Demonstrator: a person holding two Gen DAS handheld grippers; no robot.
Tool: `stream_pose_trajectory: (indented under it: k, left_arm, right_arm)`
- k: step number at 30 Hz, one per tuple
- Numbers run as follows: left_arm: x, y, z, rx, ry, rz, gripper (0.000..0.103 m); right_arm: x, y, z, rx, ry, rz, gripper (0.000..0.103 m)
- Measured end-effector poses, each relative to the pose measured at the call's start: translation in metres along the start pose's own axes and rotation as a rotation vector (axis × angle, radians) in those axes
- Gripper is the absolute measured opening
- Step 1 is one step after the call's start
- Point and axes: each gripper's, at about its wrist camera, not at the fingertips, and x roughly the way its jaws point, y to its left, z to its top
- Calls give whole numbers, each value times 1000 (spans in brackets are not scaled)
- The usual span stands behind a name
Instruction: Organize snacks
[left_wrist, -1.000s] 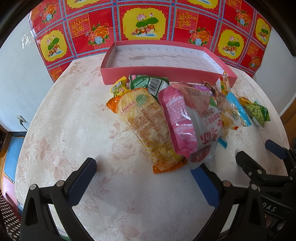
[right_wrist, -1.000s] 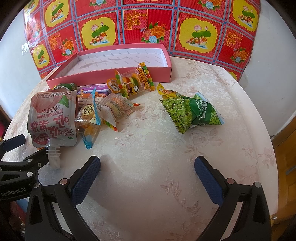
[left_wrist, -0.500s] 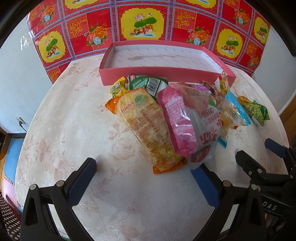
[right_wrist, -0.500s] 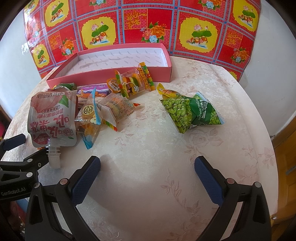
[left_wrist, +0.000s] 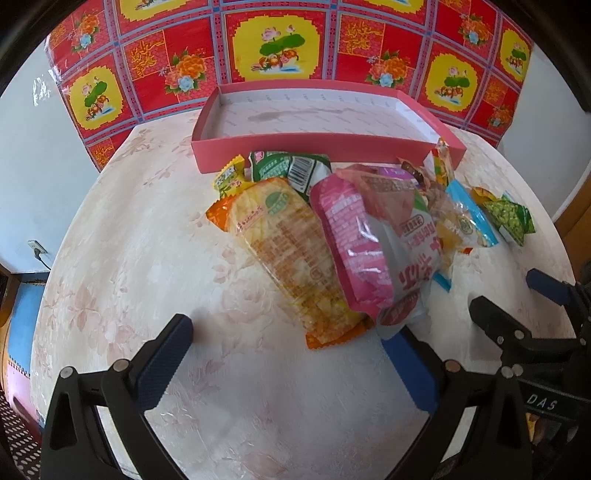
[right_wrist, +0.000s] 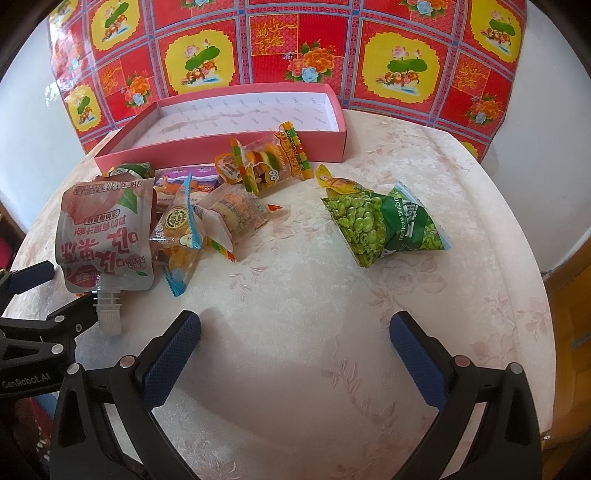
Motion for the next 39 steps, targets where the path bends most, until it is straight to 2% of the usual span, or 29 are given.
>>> stream_pose_trajectory:
  k: [3, 6, 13, 21, 27, 34, 39]
  left_arm:
    - [-4, 2, -3, -4, 1, -2, 95]
    - [-7, 4, -5, -16, 7, 6, 93]
    - [-23, 9, -2, -17, -35, -1, 90]
    - [-42, 15, 9, -19, -72, -30, 90]
    - [-46, 33, 20, -72, -94, -16, 90]
    - [-38, 58, 35, -128, -87, -2, 87]
    - [-26, 64, 41, -170, -55, -37, 84]
  right_arm:
    - [-1, 0, -1, -22, 1, 15, 103]
    - [-3, -1, -4, -58, -9, 39, 102]
    - [-14, -7, -3, -80, -29, 80, 86]
    - [-30, -13, 4, -85, -79, 117, 86]
    - [-40, -16, 11, -86, -109, 121, 86]
    - [-41, -27, 22, -63, -121, 119, 86]
    - [-37, -34, 30, -63, -127, 104, 86]
